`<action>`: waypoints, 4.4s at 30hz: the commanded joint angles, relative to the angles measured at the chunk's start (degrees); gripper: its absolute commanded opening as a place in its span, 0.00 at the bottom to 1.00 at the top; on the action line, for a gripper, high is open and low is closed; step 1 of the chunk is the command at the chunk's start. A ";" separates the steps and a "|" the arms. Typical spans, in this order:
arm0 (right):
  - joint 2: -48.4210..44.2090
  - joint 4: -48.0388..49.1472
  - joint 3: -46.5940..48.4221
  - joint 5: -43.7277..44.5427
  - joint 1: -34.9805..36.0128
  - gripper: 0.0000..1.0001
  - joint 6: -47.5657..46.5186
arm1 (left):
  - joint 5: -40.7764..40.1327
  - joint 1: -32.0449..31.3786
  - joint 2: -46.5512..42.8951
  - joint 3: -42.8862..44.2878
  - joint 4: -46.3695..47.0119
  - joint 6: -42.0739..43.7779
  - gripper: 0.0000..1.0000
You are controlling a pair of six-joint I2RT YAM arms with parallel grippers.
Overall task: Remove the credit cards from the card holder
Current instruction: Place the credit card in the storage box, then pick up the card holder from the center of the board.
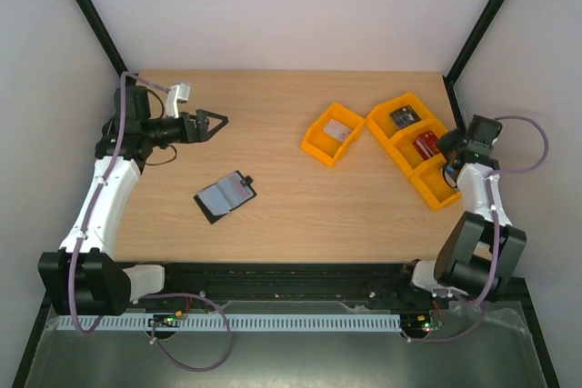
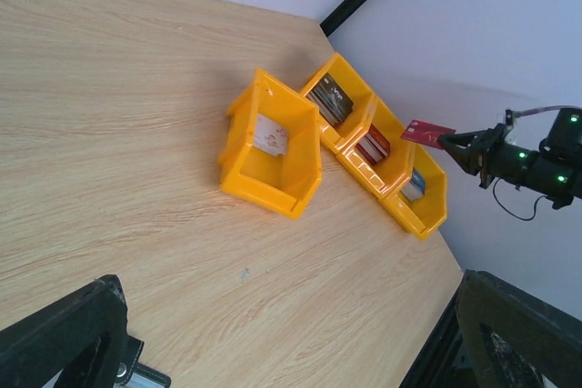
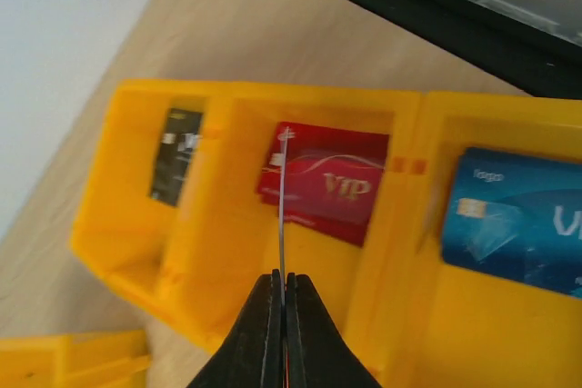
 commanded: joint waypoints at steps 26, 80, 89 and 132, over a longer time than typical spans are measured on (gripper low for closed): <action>22.52 -1.56 15.82 -6.19 -3.03 0.02 -2.70 | 0.93 0.96 0.67 -1.90 0.46 0.85 0.99; 48.06 -7.13 34.56 -11.50 69.42 0.36 4.35 | -28.84 -2.83 3.92 -39.81 18.28 -27.47 0.98; 49.17 2.73 33.00 -18.53 70.61 0.09 9.98 | -24.42 -3.92 5.16 -39.93 22.27 -28.20 0.83; -5.01 39.22 5.96 -28.96 59.17 0.73 -7.69 | 26.23 -5.83 1.87 33.41 -41.90 46.53 0.02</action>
